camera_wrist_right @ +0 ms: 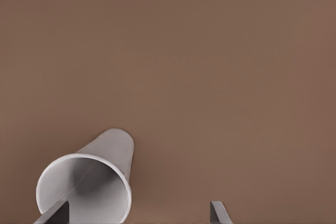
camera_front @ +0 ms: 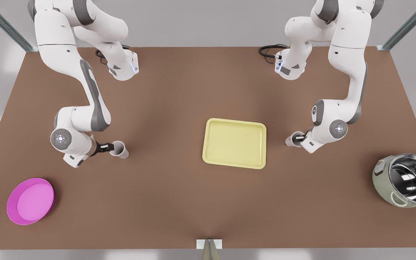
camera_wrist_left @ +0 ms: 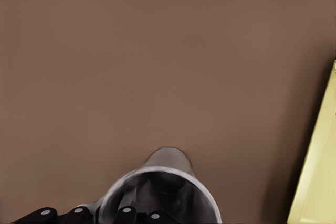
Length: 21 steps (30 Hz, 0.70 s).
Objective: Use both arms to respectively pick up the white IKEA cups from the middle-left and middle-right positions, then place the white IKEA cups onto the middle-middle tray, ensuring that the cups remain upright and do not tip over
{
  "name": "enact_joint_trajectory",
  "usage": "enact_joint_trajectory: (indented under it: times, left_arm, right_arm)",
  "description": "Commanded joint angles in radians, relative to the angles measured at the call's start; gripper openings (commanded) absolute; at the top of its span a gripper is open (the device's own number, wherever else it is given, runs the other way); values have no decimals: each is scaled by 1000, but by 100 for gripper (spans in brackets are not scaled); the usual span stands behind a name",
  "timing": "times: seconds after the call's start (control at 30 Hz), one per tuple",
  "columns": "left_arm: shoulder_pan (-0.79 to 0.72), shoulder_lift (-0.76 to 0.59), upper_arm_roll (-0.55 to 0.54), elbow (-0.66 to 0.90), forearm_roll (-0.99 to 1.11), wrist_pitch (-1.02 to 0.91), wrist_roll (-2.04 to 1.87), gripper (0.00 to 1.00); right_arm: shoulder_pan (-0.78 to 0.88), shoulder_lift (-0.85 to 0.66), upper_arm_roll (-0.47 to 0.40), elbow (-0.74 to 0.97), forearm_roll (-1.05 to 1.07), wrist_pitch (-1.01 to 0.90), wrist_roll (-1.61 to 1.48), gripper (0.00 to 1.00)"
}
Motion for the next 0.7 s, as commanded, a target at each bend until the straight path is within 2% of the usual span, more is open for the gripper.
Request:
enact_joint_trajectory:
  times: [0.0,0.13,0.2,0.3,0.4,0.67]
  left_arm:
    - [0,-1,0,2,-10,14,21,21]
    - [-3,-16,-2,22,-8,-10,21,21]
    - [-15,-38,-8,80,-42,-64,19,21]
    - [-23,71,-138,309,-76,-106,-255,21]
    - [-21,91,-229,365,-211,-104,-314,21]
    - [-30,189,-293,365,-201,-77,-303,21]
  right_arm:
    - [0,1,0,-22,7,113,-6,100]
    - [-9,4,0,-68,7,164,-20,100]
    - [-9,19,0,-69,5,176,-20,100]
    - [-8,36,0,-69,5,189,-20,100]
    - [-8,36,0,-103,5,225,-20,100]
    - [1,50,5,-118,5,235,-23,100]
